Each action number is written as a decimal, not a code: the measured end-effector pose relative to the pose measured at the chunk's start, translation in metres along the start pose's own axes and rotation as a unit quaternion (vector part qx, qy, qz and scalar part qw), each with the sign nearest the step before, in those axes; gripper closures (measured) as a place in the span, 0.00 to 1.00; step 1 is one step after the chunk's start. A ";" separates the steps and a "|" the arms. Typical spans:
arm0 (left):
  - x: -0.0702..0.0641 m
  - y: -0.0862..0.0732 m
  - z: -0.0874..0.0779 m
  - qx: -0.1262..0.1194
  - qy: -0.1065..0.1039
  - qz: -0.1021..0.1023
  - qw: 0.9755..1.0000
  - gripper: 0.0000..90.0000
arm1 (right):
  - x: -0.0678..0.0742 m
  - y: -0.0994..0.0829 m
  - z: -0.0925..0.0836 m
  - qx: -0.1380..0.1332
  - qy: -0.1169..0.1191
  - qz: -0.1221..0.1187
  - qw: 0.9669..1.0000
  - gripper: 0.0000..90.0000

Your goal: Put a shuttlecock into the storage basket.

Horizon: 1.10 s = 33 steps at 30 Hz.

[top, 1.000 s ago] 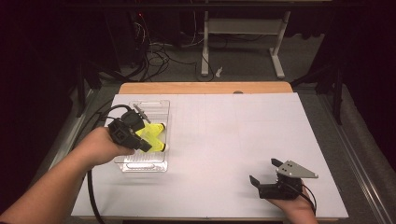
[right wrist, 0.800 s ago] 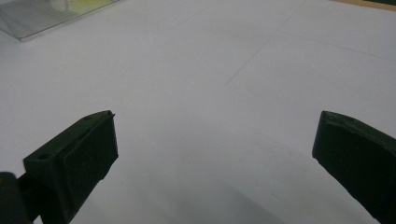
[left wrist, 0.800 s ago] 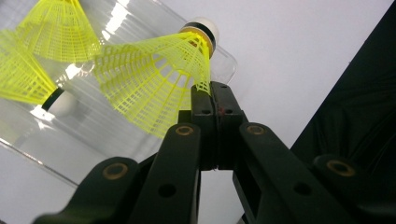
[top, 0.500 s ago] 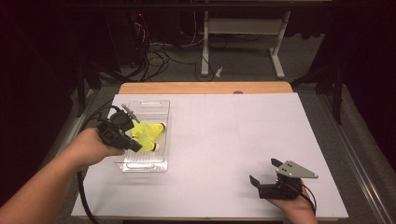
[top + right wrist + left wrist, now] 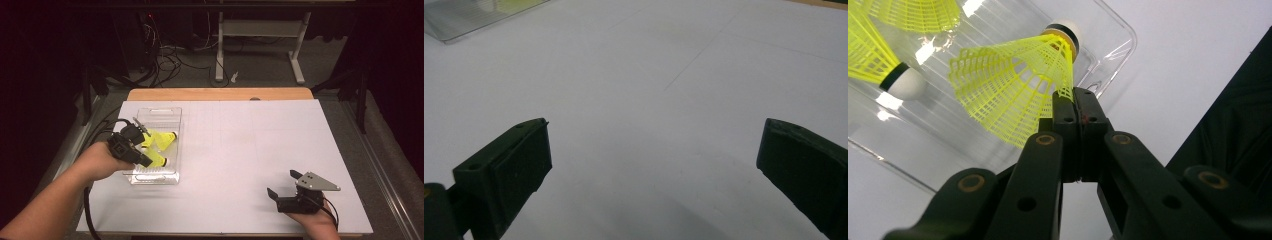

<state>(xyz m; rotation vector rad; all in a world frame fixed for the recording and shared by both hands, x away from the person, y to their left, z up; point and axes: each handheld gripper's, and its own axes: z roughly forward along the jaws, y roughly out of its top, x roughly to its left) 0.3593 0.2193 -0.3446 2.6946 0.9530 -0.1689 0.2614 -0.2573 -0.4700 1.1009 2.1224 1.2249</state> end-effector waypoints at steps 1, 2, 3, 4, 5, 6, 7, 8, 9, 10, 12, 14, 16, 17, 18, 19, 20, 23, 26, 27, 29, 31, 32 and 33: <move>0.000 0.000 0.002 0.000 0.001 0.000 1.000 1.00 | 0.000 0.000 0.000 0.000 0.000 -0.001 1.000 0.02; 0.002 0.000 0.004 0.001 -0.001 -0.002 1.000 1.00 | 0.000 0.000 0.000 0.000 0.001 -0.001 1.000 0.02; 0.003 0.000 0.005 0.002 -0.003 -0.002 1.000 1.00 | 0.000 0.000 0.000 0.001 0.001 -0.001 1.000 0.02; 0.003 0.000 0.007 0.002 -0.004 -0.002 1.000 1.00 | 0.000 0.000 0.001 0.001 0.002 -0.001 1.000 0.02; 0.004 0.000 0.009 0.004 -0.006 -0.002 1.000 1.00 | 0.000 0.000 0.001 0.001 0.002 -0.001 1.000 0.02; 0.004 0.000 0.012 0.007 -0.009 0.001 1.000 1.00 | 0.000 0.000 0.001 0.002 0.002 -0.001 1.000 0.02; 0.005 0.000 0.015 0.007 -0.010 0.001 1.000 1.00 | 0.000 0.000 0.001 0.002 0.002 -0.001 1.000 0.02; 0.006 0.000 0.016 0.010 -0.009 0.001 1.000 1.00 | 0.000 0.000 0.001 0.002 0.002 -0.001 1.000 0.03; 0.006 -0.001 0.018 0.011 -0.010 0.001 1.000 1.00 | 0.000 0.000 0.001 0.002 0.002 -0.001 1.000 0.03; 0.007 -0.001 0.020 0.012 -0.009 0.000 1.000 1.00 | 0.000 0.000 0.001 0.002 0.002 -0.001 1.000 0.03; 0.008 -0.001 0.023 0.011 -0.015 0.000 1.000 1.00 | 0.000 0.000 0.001 0.003 0.002 0.000 1.000 0.03; 0.008 -0.001 0.026 0.014 -0.017 0.002 1.000 1.00 | 0.000 0.000 0.001 0.003 0.003 -0.001 1.000 0.03; 0.009 -0.001 0.028 0.014 -0.020 0.003 1.000 1.00 | 0.001 0.000 0.002 0.004 0.004 -0.001 1.000 0.03; 0.009 0.000 0.029 0.014 -0.020 0.003 1.000 1.00 | 0.001 0.000 0.002 0.004 0.004 -0.002 1.000 0.03; 0.009 -0.001 0.030 0.013 -0.020 0.001 1.000 1.00 | 0.000 -0.001 0.002 0.004 0.004 -0.002 1.000 0.03; 0.010 -0.001 0.031 0.013 -0.021 -0.001 1.000 1.00 | 0.000 -0.001 0.002 0.004 0.004 -0.002 1.000 0.03; 0.010 -0.001 0.031 0.013 -0.021 -0.001 1.000 1.00 | 0.000 -0.001 0.002 0.004 0.004 -0.002 1.000 0.03; 0.012 -0.002 0.034 0.016 -0.021 -0.002 1.000 1.00 | 0.000 -0.001 0.002 0.004 0.004 -0.002 1.000 0.03; 0.013 -0.002 0.036 0.017 -0.022 -0.001 1.000 1.00 | 0.000 -0.001 0.002 0.005 0.004 -0.001 1.000 0.04; 0.014 -0.002 0.036 0.017 -0.023 0.000 1.000 1.00 | 0.000 -0.001 0.002 0.005 0.004 -0.001 1.000 0.04; 0.014 -0.002 0.037 0.020 -0.024 0.001 1.000 1.00 | 0.000 -0.001 0.002 0.006 0.004 -0.001 1.000 0.04; 0.016 -0.002 0.039 0.020 -0.028 -0.003 0.999 1.00 | 0.000 -0.001 0.003 0.006 0.004 -0.001 1.000 0.04; 0.016 -0.002 0.040 0.020 -0.028 -0.004 0.999 1.00 | 0.000 -0.001 0.003 0.006 0.004 0.000 1.000 0.04; 0.017 -0.003 0.041 0.022 -0.030 -0.004 0.999 1.00 | 0.000 -0.001 0.003 0.006 0.004 0.000 1.000 0.04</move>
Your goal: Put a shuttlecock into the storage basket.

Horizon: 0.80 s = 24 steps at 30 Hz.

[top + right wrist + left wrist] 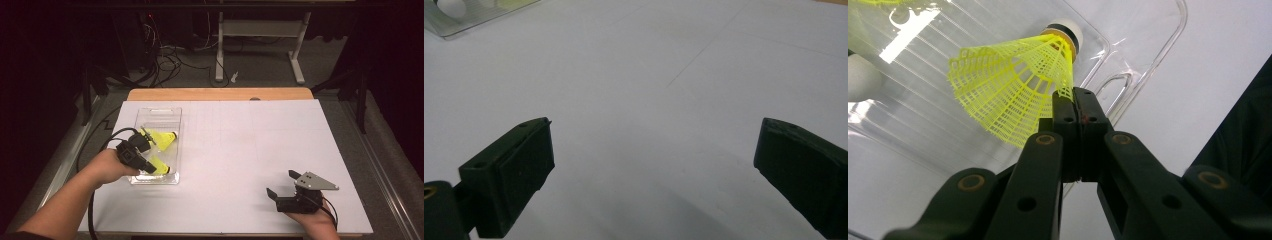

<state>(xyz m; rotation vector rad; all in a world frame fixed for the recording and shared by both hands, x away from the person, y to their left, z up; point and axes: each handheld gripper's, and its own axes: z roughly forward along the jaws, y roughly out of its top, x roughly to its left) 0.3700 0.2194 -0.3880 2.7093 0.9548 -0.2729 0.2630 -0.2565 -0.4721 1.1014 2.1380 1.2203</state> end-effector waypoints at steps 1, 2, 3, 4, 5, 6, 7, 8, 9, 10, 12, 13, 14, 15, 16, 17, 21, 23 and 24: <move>0.001 -0.001 0.001 0.000 -0.001 -0.002 1.000 1.00 | 0.000 0.000 0.000 0.000 0.000 0.000 1.000 0.04; 0.002 -0.001 0.001 0.000 -0.003 -0.001 1.000 1.00 | 0.000 0.000 0.000 0.000 0.000 -0.001 1.000 0.04; 0.003 -0.002 0.002 -0.003 -0.005 -0.004 1.000 1.00 | -0.001 0.000 0.000 0.000 0.000 -0.001 1.000 0.04; 0.004 -0.003 0.002 -0.002 -0.005 -0.004 1.000 1.00 | -0.001 0.000 0.000 0.000 0.000 -0.001 1.000 0.04; 0.004 -0.004 0.002 -0.002 -0.005 -0.007 1.000 1.00 | -0.001 0.000 0.000 0.000 0.000 -0.001 1.000 0.04; 0.005 -0.004 0.002 -0.002 -0.006 -0.008 1.000 1.00 | -0.001 0.000 0.000 0.000 0.000 -0.001 1.000 0.04; 0.006 -0.005 0.002 -0.002 -0.006 -0.011 1.000 1.00 | -0.001 0.000 0.000 0.000 0.000 0.000 1.000 0.04; 0.006 -0.005 0.002 -0.003 -0.006 -0.012 1.000 1.00 | -0.001 0.000 0.000 0.000 0.000 -0.001 1.000 0.04; 0.006 -0.006 0.002 -0.003 -0.007 -0.012 1.000 1.00 | 0.000 0.000 0.000 0.000 0.000 -0.001 1.000 0.04; 0.007 -0.006 0.002 -0.002 -0.007 -0.015 1.000 0.99 | 0.000 0.000 0.000 0.001 0.000 0.000 1.000 0.04; 0.008 -0.007 0.003 0.000 -0.005 -0.015 1.000 0.98 | 0.000 0.000 0.000 0.001 -0.001 0.000 1.000 0.04; 0.008 -0.007 0.002 0.000 -0.003 -0.015 1.000 0.98 | 0.000 0.000 0.000 0.000 -0.001 -0.001 1.000 0.04; 0.008 -0.007 0.002 -0.002 -0.001 -0.018 1.000 0.97 | 0.000 0.000 0.000 0.001 -0.001 0.000 1.000 0.04; 0.008 -0.008 0.002 -0.003 -0.001 -0.020 1.000 0.96 | 0.000 0.000 0.000 0.001 -0.001 0.001 1.000 0.04; 0.008 -0.008 0.002 -0.003 0.001 -0.018 1.000 0.95 | 0.000 0.000 0.000 0.001 -0.001 0.001 1.000 0.04; 0.008 -0.008 0.002 -0.003 0.001 -0.020 1.000 0.94 | 0.000 0.000 0.000 0.001 -0.002 0.001 1.000 0.04; 0.009 -0.008 0.001 -0.001 0.006 -0.027 1.000 0.91 | -0.001 0.000 0.000 0.000 -0.002 0.001 1.000 0.04; 0.009 -0.009 0.000 -0.001 0.009 -0.031 0.999 0.88 | -0.001 0.000 0.000 0.000 -0.002 0.001 1.000 0.04; 0.009 -0.009 0.000 -0.001 0.012 -0.032 0.999 0.86 | -0.001 0.001 -0.001 0.000 -0.003 0.001 1.000 0.04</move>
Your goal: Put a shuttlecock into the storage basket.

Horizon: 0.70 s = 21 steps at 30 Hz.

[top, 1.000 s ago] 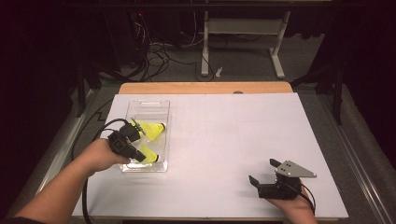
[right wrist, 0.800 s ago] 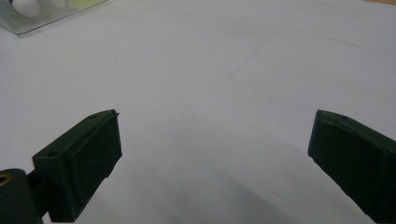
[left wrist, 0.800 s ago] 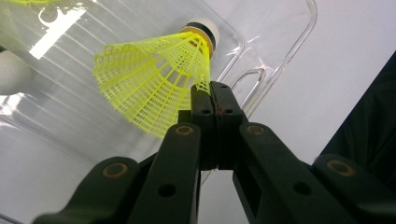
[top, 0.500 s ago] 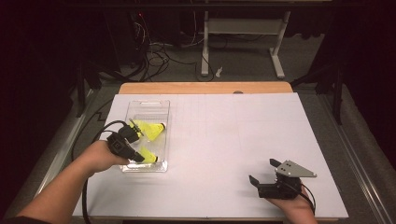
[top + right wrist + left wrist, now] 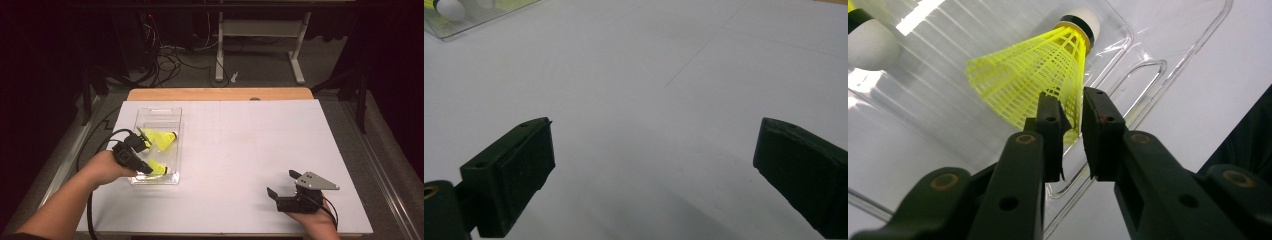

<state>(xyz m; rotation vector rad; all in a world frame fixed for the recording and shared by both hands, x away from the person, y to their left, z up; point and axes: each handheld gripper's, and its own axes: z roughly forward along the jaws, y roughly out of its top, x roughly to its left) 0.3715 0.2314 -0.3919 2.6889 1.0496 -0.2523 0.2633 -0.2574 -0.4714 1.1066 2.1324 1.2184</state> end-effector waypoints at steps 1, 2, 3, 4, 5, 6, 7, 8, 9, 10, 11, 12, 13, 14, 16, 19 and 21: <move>0.000 0.000 0.000 0.000 0.002 -0.002 1.000 0.85 | 0.000 0.000 0.000 0.000 0.000 0.000 1.000 0.04; 0.000 0.000 -0.001 -0.001 0.004 -0.006 1.000 0.84 | 0.000 0.000 0.000 0.000 0.000 0.001 1.000 0.04; 0.001 -0.001 -0.001 -0.001 0.006 -0.008 1.000 0.82 | 0.000 0.000 0.000 0.000 0.000 0.000 1.000 0.04; 0.001 -0.001 -0.002 -0.003 0.006 -0.012 1.000 0.80 | 0.000 0.000 0.000 0.000 -0.001 0.000 1.000 0.04; 0.001 -0.001 -0.002 -0.003 0.009 -0.013 1.000 0.79 | 0.000 0.000 0.000 0.000 -0.001 0.000 1.000 0.04; 0.002 -0.002 -0.003 -0.003 0.009 -0.015 1.000 0.77 | 0.000 0.000 0.000 0.000 -0.001 0.000 1.000 0.04; 0.002 -0.002 -0.004 -0.003 0.011 -0.017 1.000 0.76 | 0.000 0.000 0.000 0.000 -0.001 0.000 1.000 0.04; 0.002 -0.002 -0.005 -0.002 0.014 -0.019 1.000 0.75 | 0.000 0.000 0.000 0.000 -0.001 0.001 1.000 0.04; 0.002 -0.002 -0.006 -0.007 0.016 -0.020 1.000 0.72 | 0.000 0.000 0.000 -0.001 0.000 0.001 1.000 0.04; 0.002 -0.002 -0.007 -0.008 0.017 -0.020 1.000 0.70 | 0.000 0.000 0.000 -0.002 0.001 0.002 1.000 0.04; 0.001 -0.001 -0.009 -0.004 0.026 -0.018 0.999 0.69 | 0.000 0.000 0.000 -0.002 0.001 0.002 1.000 0.04; 0.001 -0.001 -0.010 -0.004 0.031 -0.018 0.999 0.66 | 0.000 0.000 0.000 -0.002 0.001 0.003 1.000 0.04; 0.000 -0.001 -0.012 -0.004 0.032 -0.019 0.999 0.64 | 0.000 0.000 0.000 -0.002 0.001 0.003 1.000 0.04; 0.000 -0.001 -0.014 -0.006 0.035 -0.019 0.999 0.62 | 0.000 0.000 0.000 -0.001 0.001 0.003 1.000 0.04; -0.002 0.000 -0.018 -0.007 0.041 -0.018 0.999 0.59 | 0.000 0.000 0.000 -0.001 0.001 0.003 1.000 0.04; -0.002 -0.001 -0.022 -0.008 0.048 -0.025 0.998 0.55 | 0.000 0.000 0.000 -0.001 0.001 0.003 1.000 0.04; -0.002 -0.001 -0.025 -0.010 0.058 -0.030 0.998 0.51 | 0.000 0.001 0.000 -0.001 0.001 0.003 1.000 0.04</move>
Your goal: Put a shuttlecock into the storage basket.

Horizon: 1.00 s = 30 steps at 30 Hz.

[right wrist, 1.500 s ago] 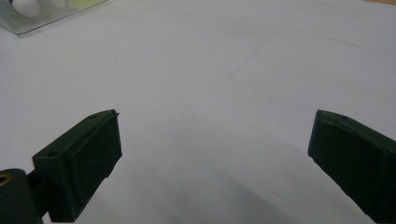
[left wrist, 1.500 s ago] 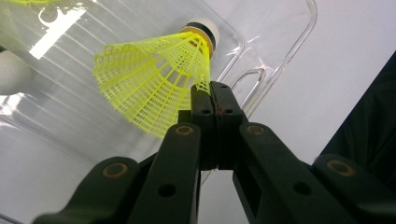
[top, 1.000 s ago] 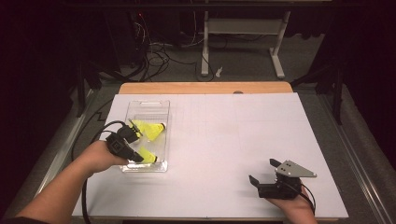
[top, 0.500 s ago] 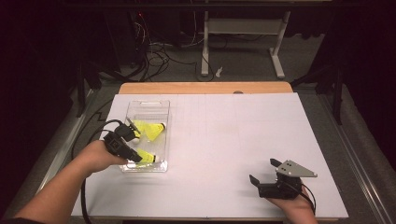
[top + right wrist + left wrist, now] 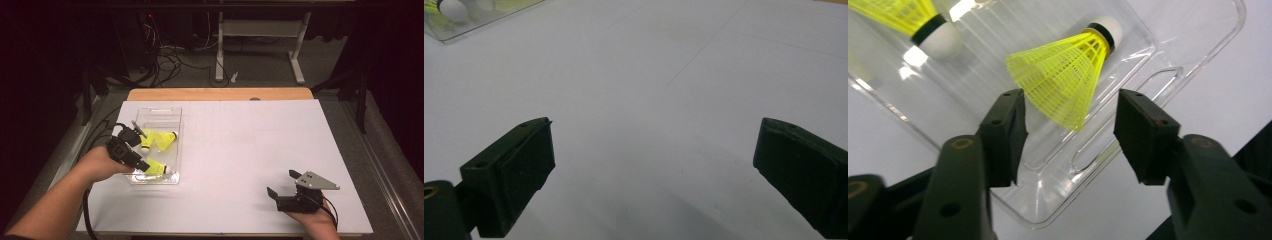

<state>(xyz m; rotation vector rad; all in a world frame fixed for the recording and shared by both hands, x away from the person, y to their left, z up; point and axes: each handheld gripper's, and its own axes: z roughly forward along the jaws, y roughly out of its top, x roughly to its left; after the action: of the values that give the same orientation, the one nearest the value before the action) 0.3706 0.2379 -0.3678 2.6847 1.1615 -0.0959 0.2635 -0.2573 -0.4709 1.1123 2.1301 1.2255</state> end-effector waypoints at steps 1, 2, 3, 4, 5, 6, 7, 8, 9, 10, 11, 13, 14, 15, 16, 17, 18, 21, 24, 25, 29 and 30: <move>0.000 0.000 -0.002 -0.004 0.001 -0.005 1.000 0.50 | 0.000 0.000 0.000 0.000 0.000 0.000 1.000 0.04; 0.001 -0.001 -0.004 -0.006 0.003 -0.007 1.000 0.50 | 0.000 0.000 0.000 0.000 0.000 0.000 1.000 0.04; 0.001 -0.001 -0.005 -0.006 0.005 -0.006 1.000 0.49 | 0.000 0.000 0.000 0.000 0.000 0.000 1.000 0.04; 0.000 -0.001 -0.006 -0.006 0.008 -0.008 1.000 0.48 | 0.000 0.000 -0.001 0.000 0.000 0.000 1.000 0.04; 0.000 -0.001 -0.008 -0.005 0.011 -0.007 1.000 0.46 | 0.000 0.000 -0.001 0.000 0.000 0.000 1.000 0.04; -0.001 0.000 -0.008 -0.007 0.012 -0.009 1.000 0.45 | 0.000 0.000 -0.001 0.000 0.000 0.000 1.000 0.04; -0.001 0.000 -0.010 -0.005 0.013 -0.009 1.000 0.43 | 0.000 0.001 -0.001 -0.001 0.000 -0.001 1.000 0.04; -0.001 0.000 -0.010 -0.007 0.014 -0.010 1.000 0.41 | 0.000 0.001 -0.001 -0.001 0.000 -0.001 1.000 0.04; -0.002 0.000 -0.010 -0.007 0.011 -0.013 1.000 0.40 | 0.000 0.001 -0.001 -0.002 0.000 -0.001 1.000 0.04; -0.002 0.000 -0.010 -0.005 0.009 -0.012 1.000 0.40 | 0.000 0.001 -0.001 -0.002 0.000 -0.001 1.000 0.04; -0.003 0.001 -0.009 -0.005 0.009 -0.014 1.000 0.39 | 0.000 0.001 -0.001 -0.002 -0.001 -0.001 1.000 0.04; -0.004 0.001 -0.009 -0.006 0.012 -0.014 1.000 0.33 | 0.000 0.001 -0.002 -0.003 0.000 -0.001 1.000 0.04; -0.004 0.002 -0.009 -0.008 0.014 -0.016 1.000 0.31 | 0.000 0.001 -0.002 -0.003 -0.001 -0.002 1.000 0.04; -0.005 0.002 -0.009 -0.010 0.017 -0.016 1.000 0.28 | 0.001 0.001 -0.002 -0.004 -0.001 -0.001 1.000 0.04; -0.005 0.002 -0.009 -0.014 0.017 -0.018 1.000 0.26 | 0.000 0.001 -0.002 -0.004 -0.001 -0.001 1.000 0.04; -0.006 0.002 -0.009 -0.017 0.017 -0.017 1.000 0.23 | 0.000 0.001 -0.002 -0.004 -0.001 -0.002 1.000 0.04; -0.007 0.003 -0.009 -0.018 0.018 -0.016 1.000 0.22 | 0.000 0.001 -0.003 -0.004 -0.001 -0.002 1.000 0.04; -0.007 0.004 -0.010 -0.025 0.022 -0.020 0.999 0.15 | 0.000 0.001 -0.003 -0.005 -0.001 -0.002 1.000 0.04; -0.008 0.006 -0.008 -0.022 0.026 -0.028 0.999 0.02 | 0.001 0.002 -0.003 -0.005 -0.001 -0.002 1.000 0.04; -0.008 0.006 -0.008 -0.024 0.027 -0.027 0.999 0.01 | 0.001 0.002 -0.003 -0.005 -0.001 -0.002 1.000 0.04; -0.010 0.006 -0.007 -0.023 0.033 -0.026 0.999 0.00 | 0.001 0.002 -0.003 -0.005 -0.001 -0.002 1.000 0.04; -0.010 0.006 -0.007 -0.023 0.033 -0.025 0.999 0.00 | 0.001 0.002 -0.003 -0.005 -0.001 -0.002 1.000 0.04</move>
<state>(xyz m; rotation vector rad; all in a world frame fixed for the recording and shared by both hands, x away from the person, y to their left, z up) 0.3681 0.2285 -0.3581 2.6369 1.2357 0.0107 0.2618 -0.2574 -0.4682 1.1047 2.1215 1.2304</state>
